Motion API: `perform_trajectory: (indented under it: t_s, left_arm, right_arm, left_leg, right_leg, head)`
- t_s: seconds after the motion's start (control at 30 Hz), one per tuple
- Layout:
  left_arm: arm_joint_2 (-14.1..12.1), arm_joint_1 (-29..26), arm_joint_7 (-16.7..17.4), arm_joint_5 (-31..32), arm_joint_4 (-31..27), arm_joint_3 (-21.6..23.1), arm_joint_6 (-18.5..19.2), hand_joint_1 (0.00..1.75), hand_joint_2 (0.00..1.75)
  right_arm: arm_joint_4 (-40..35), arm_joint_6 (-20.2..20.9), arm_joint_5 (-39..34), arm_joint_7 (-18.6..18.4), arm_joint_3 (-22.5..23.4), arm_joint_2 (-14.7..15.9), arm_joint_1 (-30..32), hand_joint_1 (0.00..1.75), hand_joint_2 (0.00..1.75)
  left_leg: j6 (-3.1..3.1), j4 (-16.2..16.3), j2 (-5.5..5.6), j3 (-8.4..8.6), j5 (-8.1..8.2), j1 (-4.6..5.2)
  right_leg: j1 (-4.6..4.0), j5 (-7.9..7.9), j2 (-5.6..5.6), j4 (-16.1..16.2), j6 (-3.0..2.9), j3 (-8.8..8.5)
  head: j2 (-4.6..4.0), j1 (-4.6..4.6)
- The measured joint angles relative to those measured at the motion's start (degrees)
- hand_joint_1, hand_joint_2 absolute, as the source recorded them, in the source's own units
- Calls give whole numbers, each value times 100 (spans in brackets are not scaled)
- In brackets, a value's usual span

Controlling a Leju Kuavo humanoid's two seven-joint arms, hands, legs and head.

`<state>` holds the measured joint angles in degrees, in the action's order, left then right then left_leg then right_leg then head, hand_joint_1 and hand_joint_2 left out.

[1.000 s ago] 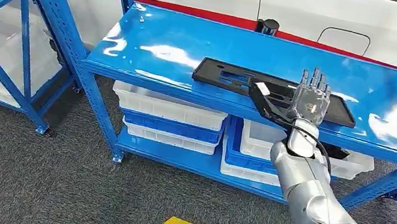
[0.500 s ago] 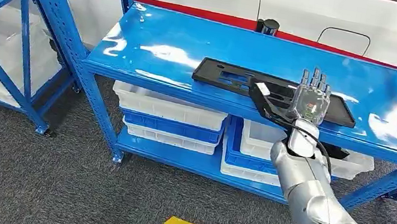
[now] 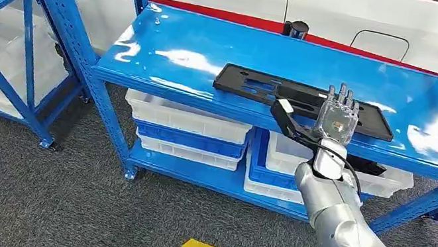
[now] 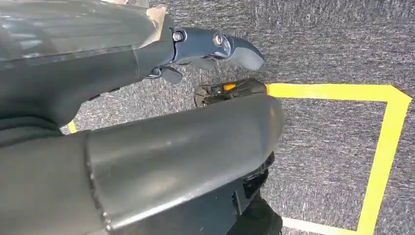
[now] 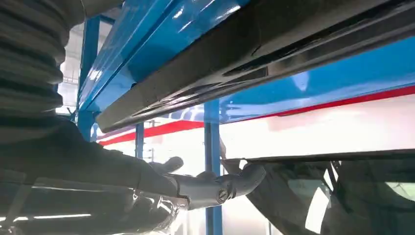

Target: Take the parts from the cabinet and place them on the table.

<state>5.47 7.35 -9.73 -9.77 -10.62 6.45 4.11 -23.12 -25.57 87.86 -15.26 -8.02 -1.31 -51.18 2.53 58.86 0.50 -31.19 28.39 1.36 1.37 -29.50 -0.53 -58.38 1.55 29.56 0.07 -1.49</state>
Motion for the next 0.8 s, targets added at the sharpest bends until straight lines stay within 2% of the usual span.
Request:
perform_trajectory:
  t_s: [0.1, 0.13, 0.17, 0.8]
  left_arm:
    - [2, 15, 0, 0, 0, 0, 0, 0, 0]
    - [4, 21, 0, 0, 0, 0, 0, 0, 0]
    - [13, 31, -7, 0, 0, 0, 0, 0, 0]
    - [44, 42, -7, 33, 0, 2, 11, 0, 0]
  right_arm:
    - [0, 4, 0, 0, 0, -17, -2, 0, 175]
    - [0, 4, 0, 0, 0, -17, 4, 0, 175]
    - [0, 4, 0, 0, 2, -17, 0, 0, 175]
    - [2, 4, 0, -13, 59, -7, 34, 0, 175]
  left_leg:
    - [43, -9, 0, -24, -14, 14]
    - [32, -74, -4, -14, -74, -18]
    - [21, -72, -4, -28, -78, -11]
    - [32, -68, -1, -29, -80, -15]
  right_leg:
    - [12, 25, -1, 34, 40, 16]
    - [-28, 26, -1, 7, 33, 8]
    - [-25, 45, -1, 47, 32, 11]
    - [-31, 61, 3, 84, 53, -6]
  head:
    - [0, -2]
    - [0, -2]
    - [0, 20]
    - [0, 13]
